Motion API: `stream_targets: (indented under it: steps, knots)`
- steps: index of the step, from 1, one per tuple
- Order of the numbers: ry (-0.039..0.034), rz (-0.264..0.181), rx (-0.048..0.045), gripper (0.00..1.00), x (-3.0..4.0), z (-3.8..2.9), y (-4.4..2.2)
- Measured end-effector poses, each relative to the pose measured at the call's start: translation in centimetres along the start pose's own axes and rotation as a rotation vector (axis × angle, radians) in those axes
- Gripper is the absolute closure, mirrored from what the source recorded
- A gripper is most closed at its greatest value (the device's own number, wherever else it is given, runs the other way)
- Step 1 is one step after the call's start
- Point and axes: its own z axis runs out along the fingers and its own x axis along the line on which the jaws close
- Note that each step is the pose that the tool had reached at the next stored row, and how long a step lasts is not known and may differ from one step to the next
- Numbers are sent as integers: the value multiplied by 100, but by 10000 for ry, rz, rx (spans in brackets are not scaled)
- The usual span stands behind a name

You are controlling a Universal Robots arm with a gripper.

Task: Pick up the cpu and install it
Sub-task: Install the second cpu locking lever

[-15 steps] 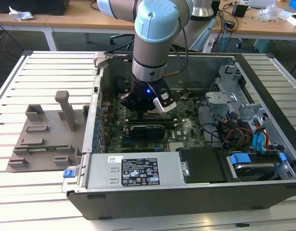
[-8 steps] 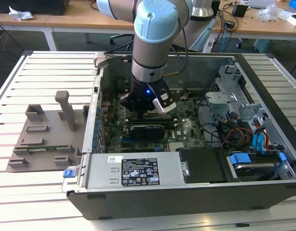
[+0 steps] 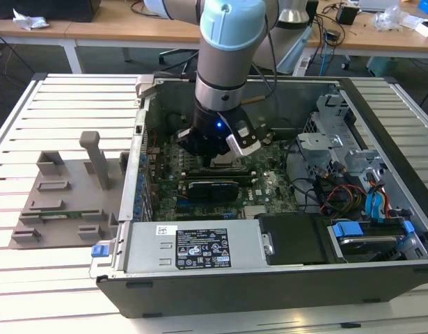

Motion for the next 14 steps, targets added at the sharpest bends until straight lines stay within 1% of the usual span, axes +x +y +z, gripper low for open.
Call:
stream_targets:
  steps: [1,3,7,8,9,10,12,14]
  knots:
    - [13,3,41,89,-15,0,9]
    - [36,13,175,89,-35,0,21]
    - [88,46,622,89,-62,0,46]
    - [100,55,747,89,-67,-1,51]
    - [119,70,955,89,-74,-2,60]
    - [127,77,1056,89,-78,-2,66]
    - [154,98,1353,89,-86,-3,81]
    - [188,126,1750,89,-93,-21,100]
